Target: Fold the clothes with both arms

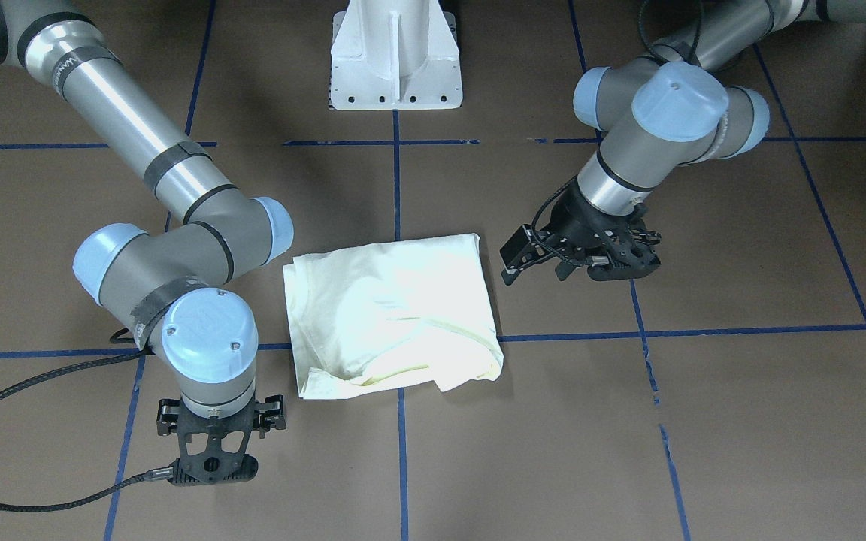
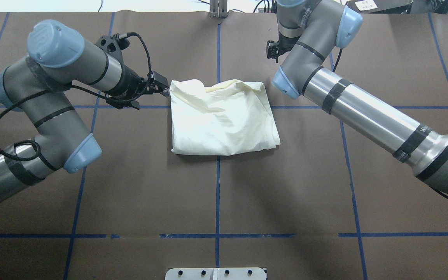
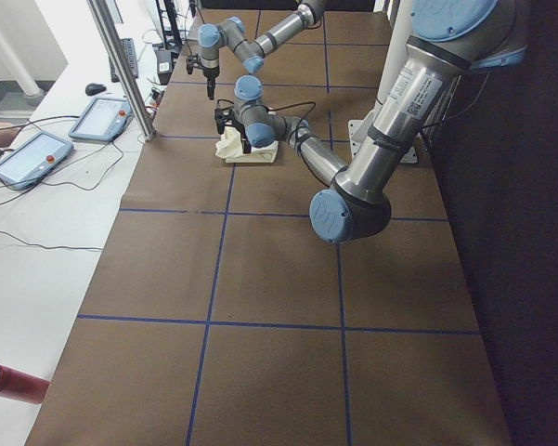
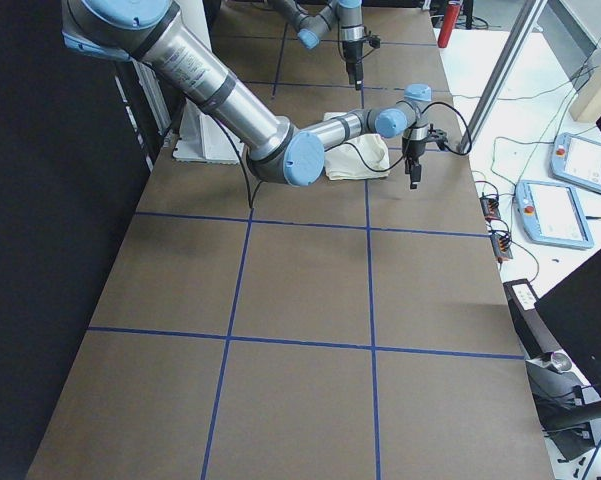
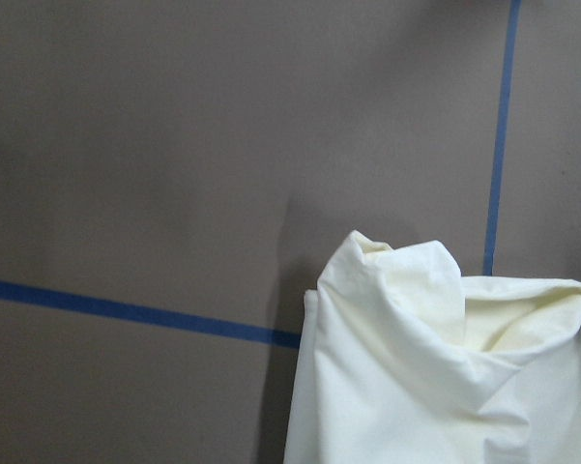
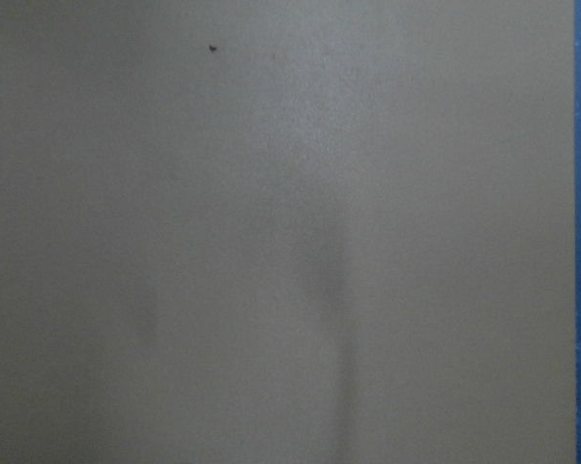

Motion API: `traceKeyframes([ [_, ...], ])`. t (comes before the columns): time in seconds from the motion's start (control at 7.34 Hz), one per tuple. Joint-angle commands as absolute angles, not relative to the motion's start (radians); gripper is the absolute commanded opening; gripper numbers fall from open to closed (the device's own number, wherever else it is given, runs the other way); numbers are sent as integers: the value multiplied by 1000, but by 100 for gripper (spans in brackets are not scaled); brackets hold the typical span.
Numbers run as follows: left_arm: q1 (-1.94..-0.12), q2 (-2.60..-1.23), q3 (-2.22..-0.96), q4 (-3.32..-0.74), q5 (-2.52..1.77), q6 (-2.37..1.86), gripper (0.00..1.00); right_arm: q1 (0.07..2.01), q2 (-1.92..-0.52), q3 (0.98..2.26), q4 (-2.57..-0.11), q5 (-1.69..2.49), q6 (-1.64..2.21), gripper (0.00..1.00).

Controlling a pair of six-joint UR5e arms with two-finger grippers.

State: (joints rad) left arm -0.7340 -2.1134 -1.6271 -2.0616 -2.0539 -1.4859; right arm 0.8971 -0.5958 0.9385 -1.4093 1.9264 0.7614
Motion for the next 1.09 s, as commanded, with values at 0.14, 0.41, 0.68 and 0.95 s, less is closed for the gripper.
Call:
traceKeyframes([
  [0.14,-614,-2129,-1660,-2174,-1987,-1704,99,994,-624,1008,-1419,2112,697,100],
  [0.41,-607,-2146,-1607,-2183,-1970,-1695,58,999,-627,1015,-1417,2112,696,100],
  [0.68,-595,-2157,-1514,-2276,-1934,-1697,58,1002,-627,1020,-1417,2114,696,100],
  [0.95,-568,-2146,-1514,-2273,-1934,-1697,58,1002,-627,1020,-1417,2114,698,100],
])
